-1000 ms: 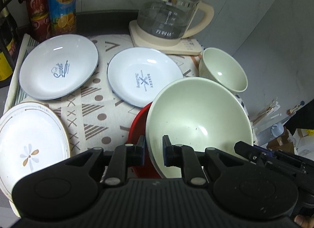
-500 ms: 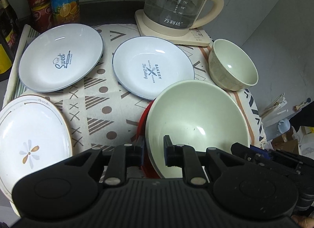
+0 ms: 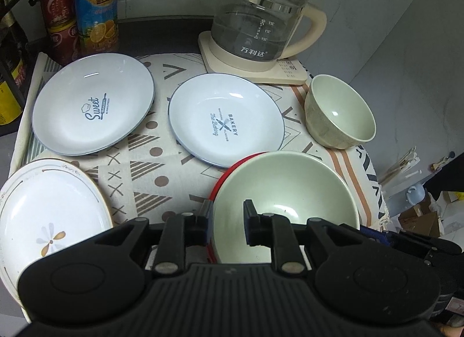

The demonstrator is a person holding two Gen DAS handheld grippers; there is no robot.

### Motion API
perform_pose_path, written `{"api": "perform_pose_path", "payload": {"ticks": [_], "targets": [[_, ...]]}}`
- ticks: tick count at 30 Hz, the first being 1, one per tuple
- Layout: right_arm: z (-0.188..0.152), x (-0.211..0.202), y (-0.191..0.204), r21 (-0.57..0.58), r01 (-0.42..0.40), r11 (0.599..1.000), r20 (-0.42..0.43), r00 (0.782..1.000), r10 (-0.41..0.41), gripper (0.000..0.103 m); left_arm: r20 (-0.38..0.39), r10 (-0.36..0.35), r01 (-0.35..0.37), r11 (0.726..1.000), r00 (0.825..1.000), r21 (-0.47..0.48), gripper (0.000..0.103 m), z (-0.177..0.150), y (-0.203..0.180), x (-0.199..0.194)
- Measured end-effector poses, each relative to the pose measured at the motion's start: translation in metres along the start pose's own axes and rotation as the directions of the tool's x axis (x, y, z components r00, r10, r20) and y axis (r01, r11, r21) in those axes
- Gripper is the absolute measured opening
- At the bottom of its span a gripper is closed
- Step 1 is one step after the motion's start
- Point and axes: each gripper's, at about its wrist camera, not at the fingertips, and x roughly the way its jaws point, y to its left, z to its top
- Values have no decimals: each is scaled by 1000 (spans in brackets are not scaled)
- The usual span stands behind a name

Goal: Organize plates and bowls
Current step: 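Lower the green bowl into the red bowl and open both grippers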

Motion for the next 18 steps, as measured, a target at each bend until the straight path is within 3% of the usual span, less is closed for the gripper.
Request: {"api": "perform_pose_path", "payload": {"ticks": [3,12,18], "targets": [[-1,-6,-2,5,13,1000,13,1000,-13,20,11,-1,1,1000,1000,-6,27,1,1,-2],[8,-24,-18,57,16,998,84,996,-21,21,35,-30,29,999,999,16,46,12,-11,3],[10,-34,-40,125,60,990,122,990,-76,43,55,-36,33,998,998,50,66,22,-27,8]]}}
